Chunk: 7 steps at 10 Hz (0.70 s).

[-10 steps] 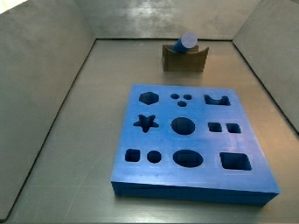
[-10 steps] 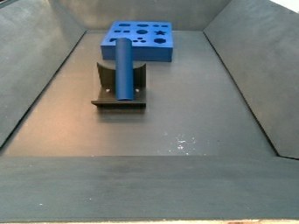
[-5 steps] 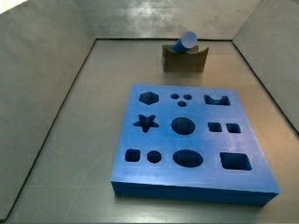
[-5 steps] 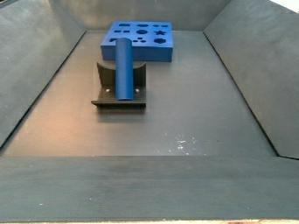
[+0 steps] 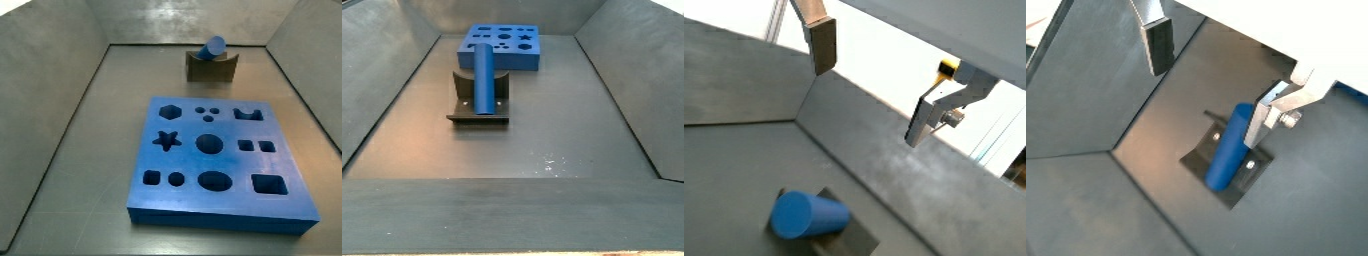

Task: Pick up the round object. Move up. Place the round object on the fixture. Regrasp the round object. Move to above the board. Insert the round object.
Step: Regrasp the round object.

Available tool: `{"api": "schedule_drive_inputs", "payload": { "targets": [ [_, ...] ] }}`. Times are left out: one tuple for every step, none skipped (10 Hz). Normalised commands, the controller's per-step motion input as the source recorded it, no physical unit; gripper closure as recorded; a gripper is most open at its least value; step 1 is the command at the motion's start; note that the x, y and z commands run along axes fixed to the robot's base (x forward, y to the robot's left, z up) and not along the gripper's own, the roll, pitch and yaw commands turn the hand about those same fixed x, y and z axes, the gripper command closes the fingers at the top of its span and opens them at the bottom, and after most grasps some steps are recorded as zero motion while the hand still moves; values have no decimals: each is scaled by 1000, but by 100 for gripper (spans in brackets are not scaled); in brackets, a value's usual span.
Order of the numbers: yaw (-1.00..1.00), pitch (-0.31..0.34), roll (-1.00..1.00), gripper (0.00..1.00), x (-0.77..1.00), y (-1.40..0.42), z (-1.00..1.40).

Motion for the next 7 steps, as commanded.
{"api": "schedule_drive_inputs", "payload": {
  "targets": [
    [220, 243, 1000, 0, 120, -54, -10],
    [240, 219, 827, 0, 128, -57, -9],
    [257, 184, 651, 0, 140, -60, -8],
    [266, 148, 477, 0, 150, -58, -14],
    [266, 101, 286, 0, 158, -49, -4],
    [258, 64, 215, 0, 151, -48, -1],
    [248, 45, 202, 0, 136, -51, -8]
  ]
}}
